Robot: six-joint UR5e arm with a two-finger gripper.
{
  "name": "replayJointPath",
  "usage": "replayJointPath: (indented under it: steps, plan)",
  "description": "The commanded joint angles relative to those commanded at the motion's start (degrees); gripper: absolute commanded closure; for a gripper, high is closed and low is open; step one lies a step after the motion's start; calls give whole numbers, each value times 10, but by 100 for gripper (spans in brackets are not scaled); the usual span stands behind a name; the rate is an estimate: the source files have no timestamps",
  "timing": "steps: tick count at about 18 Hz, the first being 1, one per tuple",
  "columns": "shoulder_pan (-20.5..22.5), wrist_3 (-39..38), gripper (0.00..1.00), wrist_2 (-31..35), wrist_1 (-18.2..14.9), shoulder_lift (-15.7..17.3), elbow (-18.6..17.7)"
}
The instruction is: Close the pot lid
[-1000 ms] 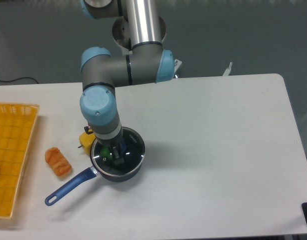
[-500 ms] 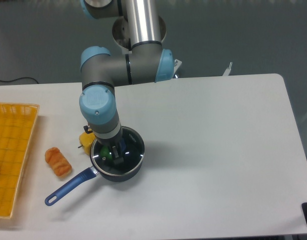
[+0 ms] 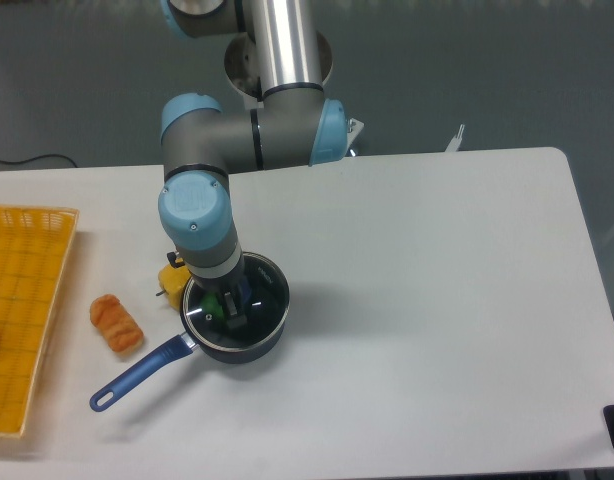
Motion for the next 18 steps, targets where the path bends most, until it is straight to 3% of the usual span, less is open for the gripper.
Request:
replayJointPath:
  steps: [18]
  plan:
    - [-6, -18, 40, -2, 3, -4, 2]
